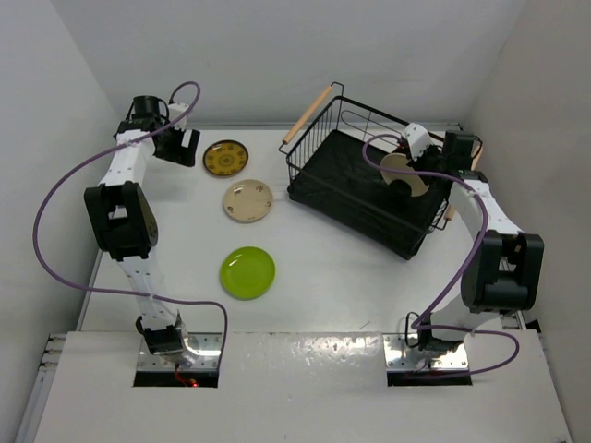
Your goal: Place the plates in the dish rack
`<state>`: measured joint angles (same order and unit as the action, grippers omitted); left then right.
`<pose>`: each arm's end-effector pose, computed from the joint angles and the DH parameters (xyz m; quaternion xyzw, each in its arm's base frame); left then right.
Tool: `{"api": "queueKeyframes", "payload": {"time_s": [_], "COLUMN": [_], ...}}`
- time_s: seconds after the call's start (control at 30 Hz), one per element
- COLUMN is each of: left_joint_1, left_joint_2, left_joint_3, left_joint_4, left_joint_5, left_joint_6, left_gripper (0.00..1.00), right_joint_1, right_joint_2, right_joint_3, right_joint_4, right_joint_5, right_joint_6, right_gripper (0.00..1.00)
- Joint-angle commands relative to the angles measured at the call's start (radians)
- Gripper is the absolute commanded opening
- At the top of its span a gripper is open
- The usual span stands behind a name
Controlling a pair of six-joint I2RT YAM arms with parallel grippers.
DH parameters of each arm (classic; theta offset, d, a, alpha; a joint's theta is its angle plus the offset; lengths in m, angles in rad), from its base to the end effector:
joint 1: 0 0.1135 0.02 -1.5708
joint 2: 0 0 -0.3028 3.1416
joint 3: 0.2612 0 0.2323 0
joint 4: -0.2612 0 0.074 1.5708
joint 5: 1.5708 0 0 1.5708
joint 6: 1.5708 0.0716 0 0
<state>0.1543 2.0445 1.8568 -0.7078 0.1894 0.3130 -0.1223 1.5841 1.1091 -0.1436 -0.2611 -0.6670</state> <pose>0.4764 0.0605 0.2874 0.1057 0.9339 -0.0104 0.3415 0.3672 -0.0265 0.2840 -0.2945 0.8327 -0.0679 0.4640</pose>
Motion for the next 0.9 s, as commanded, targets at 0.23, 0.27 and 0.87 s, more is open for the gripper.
{"api": "queueKeyframes", "payload": {"time_s": [0.23,0.27,0.87], "left_joint_1": [-0.01,-0.01,-0.029], "left_joint_2": [-0.007,-0.007,-0.026], "left_joint_3": [0.042,0.042,0.024], "left_joint_4": [0.014,0.014,0.014], "left_joint_5": [-0.002,-0.002,-0.015], "left_joint_6": [0.001,0.001,0.011], "left_gripper": [1.0,1.0,1.0], "right_joint_1": [-0.002,-0.002,0.0], "right_joint_2": [-0.053,-0.056,-0.091], "right_joint_3": [0.005,0.001,-0.005], "right_joint_4": [0.137,0.136,0.147], "right_joint_5": [0.04,0.04,-0.006], "right_joint_6": [-0.036,-0.033,-0.022], "right_gripper": [0.0,0.0,0.0]}}
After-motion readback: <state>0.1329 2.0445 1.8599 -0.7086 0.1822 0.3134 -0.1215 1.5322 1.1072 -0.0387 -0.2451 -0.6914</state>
